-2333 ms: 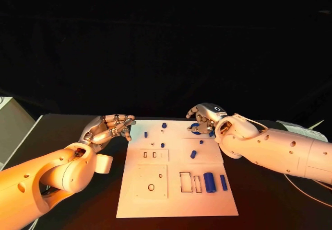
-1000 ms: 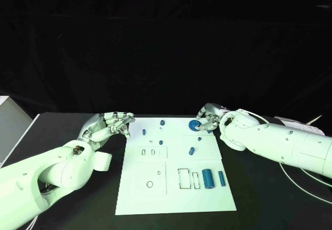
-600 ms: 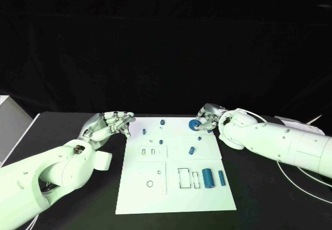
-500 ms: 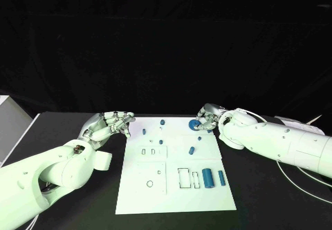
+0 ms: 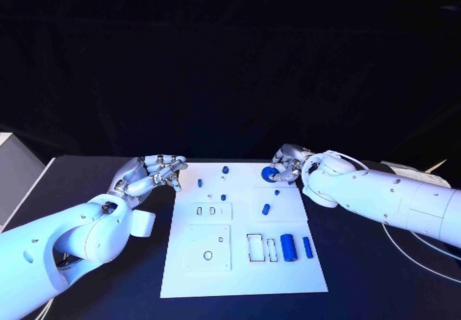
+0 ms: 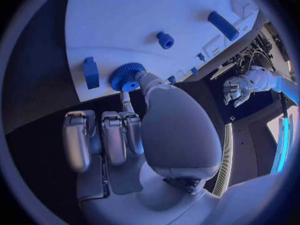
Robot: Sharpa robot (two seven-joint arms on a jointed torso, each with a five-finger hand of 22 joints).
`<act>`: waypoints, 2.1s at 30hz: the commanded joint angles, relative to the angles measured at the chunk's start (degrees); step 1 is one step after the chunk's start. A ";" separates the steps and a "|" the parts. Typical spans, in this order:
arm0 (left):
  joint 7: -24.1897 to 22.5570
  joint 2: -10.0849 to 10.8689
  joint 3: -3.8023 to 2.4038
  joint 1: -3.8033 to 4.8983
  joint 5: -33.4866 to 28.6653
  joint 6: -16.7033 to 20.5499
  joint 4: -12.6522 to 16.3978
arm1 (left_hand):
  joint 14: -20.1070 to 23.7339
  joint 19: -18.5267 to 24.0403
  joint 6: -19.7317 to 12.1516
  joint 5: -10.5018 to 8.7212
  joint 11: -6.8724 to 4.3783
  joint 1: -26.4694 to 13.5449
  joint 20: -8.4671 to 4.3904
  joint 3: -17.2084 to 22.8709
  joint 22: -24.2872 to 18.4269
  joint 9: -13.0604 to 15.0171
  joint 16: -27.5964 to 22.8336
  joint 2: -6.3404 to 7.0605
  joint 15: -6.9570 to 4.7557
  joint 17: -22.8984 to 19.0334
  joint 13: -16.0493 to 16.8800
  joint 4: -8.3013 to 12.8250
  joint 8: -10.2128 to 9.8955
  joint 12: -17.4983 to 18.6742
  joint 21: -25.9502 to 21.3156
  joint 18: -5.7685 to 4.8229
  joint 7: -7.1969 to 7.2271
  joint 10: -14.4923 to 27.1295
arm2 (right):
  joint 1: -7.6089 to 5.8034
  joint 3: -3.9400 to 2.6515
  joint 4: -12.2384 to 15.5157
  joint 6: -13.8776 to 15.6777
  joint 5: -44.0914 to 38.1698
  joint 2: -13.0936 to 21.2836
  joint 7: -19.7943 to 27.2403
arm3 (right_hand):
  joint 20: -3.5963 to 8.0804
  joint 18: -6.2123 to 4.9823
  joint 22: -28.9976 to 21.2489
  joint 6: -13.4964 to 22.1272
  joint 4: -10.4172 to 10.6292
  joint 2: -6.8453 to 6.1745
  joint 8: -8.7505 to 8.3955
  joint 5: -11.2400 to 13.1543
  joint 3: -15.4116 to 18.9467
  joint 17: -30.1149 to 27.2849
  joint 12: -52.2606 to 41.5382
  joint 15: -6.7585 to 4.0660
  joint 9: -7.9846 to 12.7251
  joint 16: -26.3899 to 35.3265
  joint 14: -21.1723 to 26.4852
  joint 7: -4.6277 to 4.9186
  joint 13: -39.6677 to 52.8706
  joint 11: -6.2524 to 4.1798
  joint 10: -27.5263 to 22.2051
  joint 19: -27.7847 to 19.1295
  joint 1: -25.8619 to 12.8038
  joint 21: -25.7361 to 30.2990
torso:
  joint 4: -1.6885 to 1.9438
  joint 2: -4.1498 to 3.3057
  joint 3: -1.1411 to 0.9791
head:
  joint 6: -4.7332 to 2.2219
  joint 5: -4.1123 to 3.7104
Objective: Assemble the parts on the task board
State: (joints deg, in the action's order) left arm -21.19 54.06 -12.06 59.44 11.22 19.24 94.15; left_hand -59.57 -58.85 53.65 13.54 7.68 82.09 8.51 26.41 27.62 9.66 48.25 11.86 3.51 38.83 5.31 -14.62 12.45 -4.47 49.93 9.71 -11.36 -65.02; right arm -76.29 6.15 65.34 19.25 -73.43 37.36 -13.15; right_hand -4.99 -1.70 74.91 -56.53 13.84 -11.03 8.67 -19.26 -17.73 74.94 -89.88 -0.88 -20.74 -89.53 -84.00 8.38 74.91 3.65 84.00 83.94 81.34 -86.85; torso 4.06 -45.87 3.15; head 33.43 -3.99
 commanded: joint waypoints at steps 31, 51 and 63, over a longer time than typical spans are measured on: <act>-0.17 -0.36 -0.05 0.01 0.16 -1.07 0.11 | 0.44 0.28 -0.48 -0.26 -0.09 -0.02 0.05 0.30 0.08 0.08 0.34 -0.13 -0.10 0.08 0.07 -0.08 0.38 0.30 0.24 0.76 0.07 0.48 | 0.54 0.32 6.54 12.18 -15.36 -7.22 1.09 | 1.21 0.84 11.72 -2.36 -1.94 -1.49 1.55 -0.45 -6.11 14.92 -0.12 -1.22 -0.69 -0.43 -5.97 -1.07 15.09 -0.91 6.00 4.74 -1.73 -0.63 | 0.03 -0.07 0.11 | -0.60 0.48; -0.13 -0.44 -0.05 0.02 0.15 -1.04 0.16 | 0.57 0.80 -0.55 -0.27 -0.13 -0.12 0.11 0.45 0.51 0.30 0.57 -0.16 -0.10 0.04 0.14 0.01 0.55 0.19 0.94 0.80 0.14 0.48 | 2.16 0.47 2.66 8.82 -16.20 -11.26 -0.23 | 1.14 0.83 11.68 -1.93 -2.05 -2.10 1.34 0.41 -6.28 14.93 -0.12 -1.10 -0.61 -0.43 -5.98 -0.94 15.09 -0.82 6.00 4.72 -2.48 -0.59 | 0.04 -0.07 0.03 | -0.10 0.99; -0.10 -0.42 -0.05 0.03 0.15 -1.00 0.20 | 0.57 0.80 -0.55 -0.27 -0.13 -0.12 0.11 0.45 0.51 0.30 0.57 -0.16 -0.10 0.04 0.14 0.01 0.55 0.19 0.94 0.80 0.14 0.48 | 2.28 0.48 1.34 7.95 -16.31 -12.23 -0.55 | 1.08 0.80 11.58 -1.75 -2.03 -2.37 1.24 0.89 -6.27 14.89 -0.12 -1.03 -0.58 -0.42 -5.97 -0.87 15.09 -0.75 6.00 4.68 -2.93 -0.51 | 0.05 -0.05 0.00 | -0.19 1.13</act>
State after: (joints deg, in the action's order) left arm -21.02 53.72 -12.06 59.44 11.23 19.13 94.18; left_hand -59.37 -58.34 53.44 13.54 7.48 82.10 8.60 26.41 28.06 9.89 48.70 11.86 3.30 38.83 5.39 -14.62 12.84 -4.47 50.66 9.71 -11.14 -64.81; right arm -74.12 6.56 66.92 28.63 -88.84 25.23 -13.33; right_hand -4.11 -1.71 74.92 -57.42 11.71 -13.53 9.55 -18.70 -23.65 74.92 -89.88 -1.74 -20.72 -89.75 -83.94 8.28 74.92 3.18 83.92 84.00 78.93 -87.29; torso 4.14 -45.91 3.15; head 33.32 -2.93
